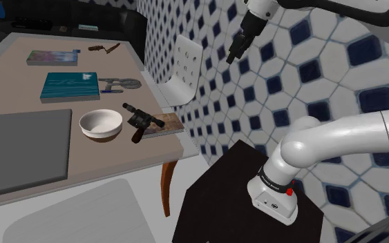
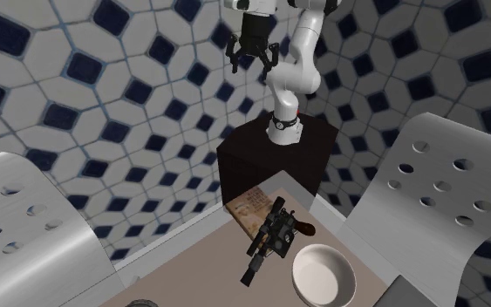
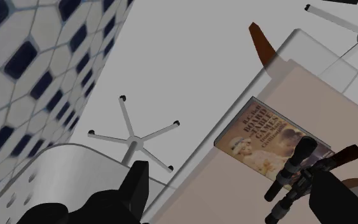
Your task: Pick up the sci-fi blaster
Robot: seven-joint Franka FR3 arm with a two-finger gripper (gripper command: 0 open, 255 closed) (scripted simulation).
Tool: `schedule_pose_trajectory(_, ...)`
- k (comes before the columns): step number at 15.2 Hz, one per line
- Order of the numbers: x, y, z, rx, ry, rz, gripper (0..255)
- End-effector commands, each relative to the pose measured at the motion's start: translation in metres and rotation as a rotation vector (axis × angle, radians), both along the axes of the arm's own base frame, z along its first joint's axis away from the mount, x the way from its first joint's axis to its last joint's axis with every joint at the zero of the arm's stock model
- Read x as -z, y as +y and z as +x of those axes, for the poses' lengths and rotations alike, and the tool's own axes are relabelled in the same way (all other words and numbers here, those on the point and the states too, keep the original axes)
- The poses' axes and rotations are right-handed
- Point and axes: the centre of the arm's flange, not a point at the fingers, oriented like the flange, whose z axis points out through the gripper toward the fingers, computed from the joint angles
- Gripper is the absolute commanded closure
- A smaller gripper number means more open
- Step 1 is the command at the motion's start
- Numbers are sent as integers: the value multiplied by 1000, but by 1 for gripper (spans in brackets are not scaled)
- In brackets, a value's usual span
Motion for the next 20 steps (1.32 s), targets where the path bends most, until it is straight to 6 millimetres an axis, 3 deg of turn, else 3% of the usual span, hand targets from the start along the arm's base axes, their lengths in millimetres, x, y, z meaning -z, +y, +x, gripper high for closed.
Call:
schedule_pose_trajectory(1,0,0,0,0,0,0,0)
schedule_pose_trajectory(20,128,100,213,-131,162,-30,0)
